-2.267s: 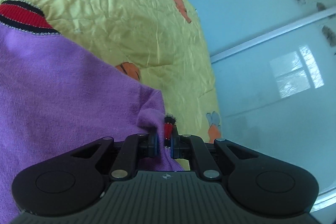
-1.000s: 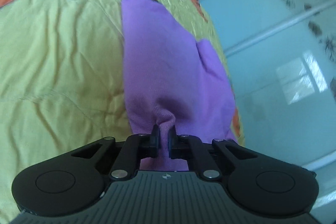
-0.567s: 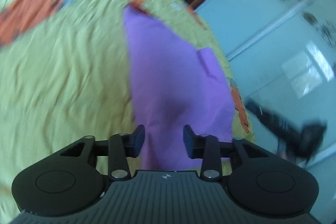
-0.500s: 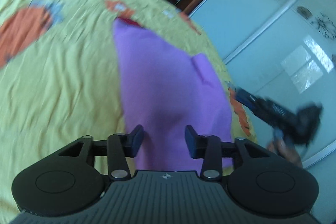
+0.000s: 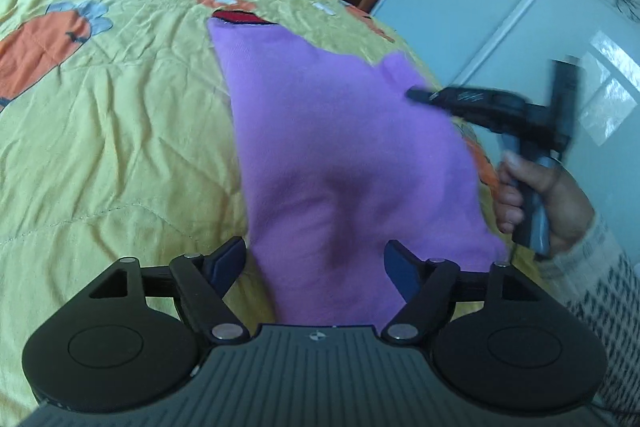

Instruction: Fold small clothes

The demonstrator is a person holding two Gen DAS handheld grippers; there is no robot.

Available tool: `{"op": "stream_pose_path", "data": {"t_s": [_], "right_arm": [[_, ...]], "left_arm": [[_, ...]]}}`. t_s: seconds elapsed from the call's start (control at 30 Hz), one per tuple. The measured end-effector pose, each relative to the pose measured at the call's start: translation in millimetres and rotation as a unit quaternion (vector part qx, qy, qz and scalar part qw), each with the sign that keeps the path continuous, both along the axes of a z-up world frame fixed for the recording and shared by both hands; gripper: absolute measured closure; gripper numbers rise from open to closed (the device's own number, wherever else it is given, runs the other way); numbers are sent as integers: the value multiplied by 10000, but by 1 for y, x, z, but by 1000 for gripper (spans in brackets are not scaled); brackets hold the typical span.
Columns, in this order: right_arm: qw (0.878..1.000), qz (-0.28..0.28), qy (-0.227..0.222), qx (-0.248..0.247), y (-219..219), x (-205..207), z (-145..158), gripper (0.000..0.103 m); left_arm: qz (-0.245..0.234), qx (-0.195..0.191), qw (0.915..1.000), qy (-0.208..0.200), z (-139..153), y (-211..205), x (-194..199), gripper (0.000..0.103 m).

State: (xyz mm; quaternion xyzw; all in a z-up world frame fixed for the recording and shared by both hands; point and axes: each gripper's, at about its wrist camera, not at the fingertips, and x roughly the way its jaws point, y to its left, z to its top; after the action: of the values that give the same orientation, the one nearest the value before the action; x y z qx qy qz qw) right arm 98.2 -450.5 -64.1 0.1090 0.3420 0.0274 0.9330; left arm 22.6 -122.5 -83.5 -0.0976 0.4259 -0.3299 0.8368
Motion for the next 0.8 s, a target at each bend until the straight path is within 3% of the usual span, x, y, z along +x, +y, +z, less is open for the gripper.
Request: {"op": "stream_pose_path", "data": {"t_s": [0.07, 0.13, 0.23, 0.3, 0.33, 0.37, 0.47, 0.57, 0.6, 0.63, 0.73, 0.8], "right_arm": [[9997, -163, -109, 138, -9, -6, -1, 74], [9984, -300, -323, 365, -20, -24, 11, 73], [9934, -189, -324, 1083, -31, -61, 19, 69], [9928, -155, -237, 1164, -27, -87, 15, 58], [9930, -234, -153, 1149, -24, -101, 12, 46], [9932, -209, -35, 1147, -19, -112, 7, 42], [9913, -223, 202, 1279, -7, -144, -12, 36], [9934, -67, -23, 1144, 14, -155, -23, 41], [9924, -72, 102, 1228, 16, -153, -23, 88], [9903, -68, 44, 1388, 16, -153, -20, 93], [9919, -35, -138, 1263, 19, -161, -5, 93], [9956, -138, 212, 907, 20, -159, -13, 87]], "left_arm": [[32, 58, 9999, 84, 3, 0, -2, 27], [29, -149, 9995, 261, 6, 6, -2, 27], [29, -432, 9982, 415, 9, 14, -2, 31], [11, -678, 9954, 674, 5, 18, 4, 45], [32, -773, 9931, 877, -1, 19, 8, 66], [43, -828, 9910, 1054, -6, 22, 13, 80], [120, -1333, 9783, 1584, -20, 36, 25, 93], [157, -1944, 9554, 2217, -38, 50, 39, 96], [165, -2088, 9502, 2306, -41, 54, 43, 96], [178, -2078, 9503, 2313, -41, 57, 44, 96], [189, -2005, 9546, 2196, -33, 65, 37, 96], [205, -1843, 9585, 2167, -37, 68, 31, 95]]}}
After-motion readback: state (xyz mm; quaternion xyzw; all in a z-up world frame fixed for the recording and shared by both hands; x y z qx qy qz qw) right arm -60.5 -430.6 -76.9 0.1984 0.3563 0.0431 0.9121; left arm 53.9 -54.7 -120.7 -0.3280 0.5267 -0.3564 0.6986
